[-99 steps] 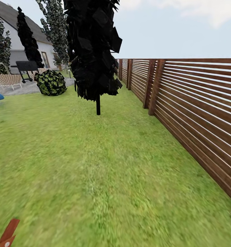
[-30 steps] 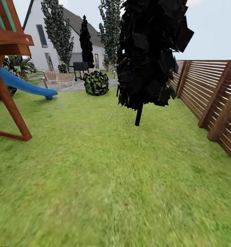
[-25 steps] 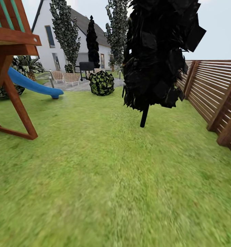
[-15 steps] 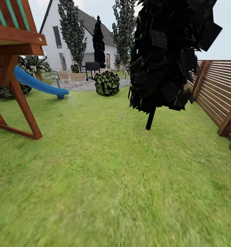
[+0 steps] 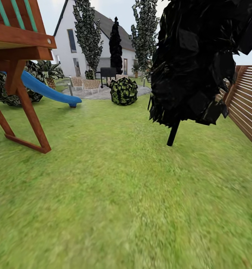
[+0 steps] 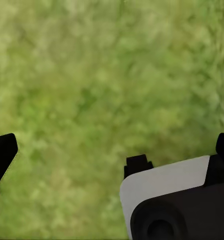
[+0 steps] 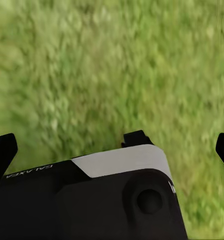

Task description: Take the three Easter eggs out of the wicker basket on the lawn in the garden, then place them on the lawn next to a single tree (choose any tree) so that all three eggs are next to the same tree and none are left in the basket.

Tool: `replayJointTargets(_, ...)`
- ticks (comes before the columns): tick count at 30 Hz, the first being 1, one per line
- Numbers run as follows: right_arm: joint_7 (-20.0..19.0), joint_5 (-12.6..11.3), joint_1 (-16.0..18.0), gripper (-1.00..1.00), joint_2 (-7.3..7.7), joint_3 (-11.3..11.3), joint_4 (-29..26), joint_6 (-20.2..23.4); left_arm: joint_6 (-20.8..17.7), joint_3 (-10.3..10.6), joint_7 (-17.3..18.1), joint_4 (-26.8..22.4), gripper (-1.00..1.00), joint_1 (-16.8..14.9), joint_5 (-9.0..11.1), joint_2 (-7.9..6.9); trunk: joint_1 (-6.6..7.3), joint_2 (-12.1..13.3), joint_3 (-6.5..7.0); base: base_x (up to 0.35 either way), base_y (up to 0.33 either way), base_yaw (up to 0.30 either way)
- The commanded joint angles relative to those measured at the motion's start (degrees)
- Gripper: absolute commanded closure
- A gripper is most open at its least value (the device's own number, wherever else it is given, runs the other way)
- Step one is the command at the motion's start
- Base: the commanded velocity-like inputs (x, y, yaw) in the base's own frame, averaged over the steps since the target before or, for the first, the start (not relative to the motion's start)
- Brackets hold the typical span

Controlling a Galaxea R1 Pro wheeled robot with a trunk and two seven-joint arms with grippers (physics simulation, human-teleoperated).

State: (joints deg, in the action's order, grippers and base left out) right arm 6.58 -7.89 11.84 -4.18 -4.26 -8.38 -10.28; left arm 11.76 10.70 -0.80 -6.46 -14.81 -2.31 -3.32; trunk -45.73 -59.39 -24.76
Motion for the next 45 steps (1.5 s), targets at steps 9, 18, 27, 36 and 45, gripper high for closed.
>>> replayJointTargets(9,-0.07,-0.2,0.03,-1.0,-0.04,-0.4,0.03,-0.26,0.2,0.2,-0.08,0.05,-1.0,-0.04,-0.24,-0.02,-0.04,-0.03,-0.06,0.329,0.0,0.022)
replayJointTargets(18,-0.07,-0.19,0.03,-1.0,-0.04,-0.4,0.03,-0.27,0.2,0.2,-0.08,0.04,-1.0,-0.04,-0.24,-0.02,-0.04,-0.03,-0.06,0.33,0.0,0.112)
replayJointTargets(27,0.01,-0.58,0.03,-1.0,0.04,-0.58,0.03,-0.35,0.2,0.2,-0.08,0.05,-1.0,-0.04,-0.24,-0.02,-0.04,-0.03,-0.06,0.33,0.0,0.026)
replayJointTargets(36,0.01,-0.33,0.03,-1.0,0.16,-0.57,0.05,-0.34,0.21,0.2,-0.08,0.05,-1.0,-0.04,-0.24,-0.02,-0.04,-0.03,-0.06,0.329,0.0,0.0)
replayJointTargets(45,0.02,-0.88,0.03,-1.0,0.06,-0.53,0.03,-0.35,0.28,0.2,-0.08,0.05,-1.0,-0.04,-0.24,-0.02,-0.04,-0.03,-0.06,0.329,0.0,0.007)
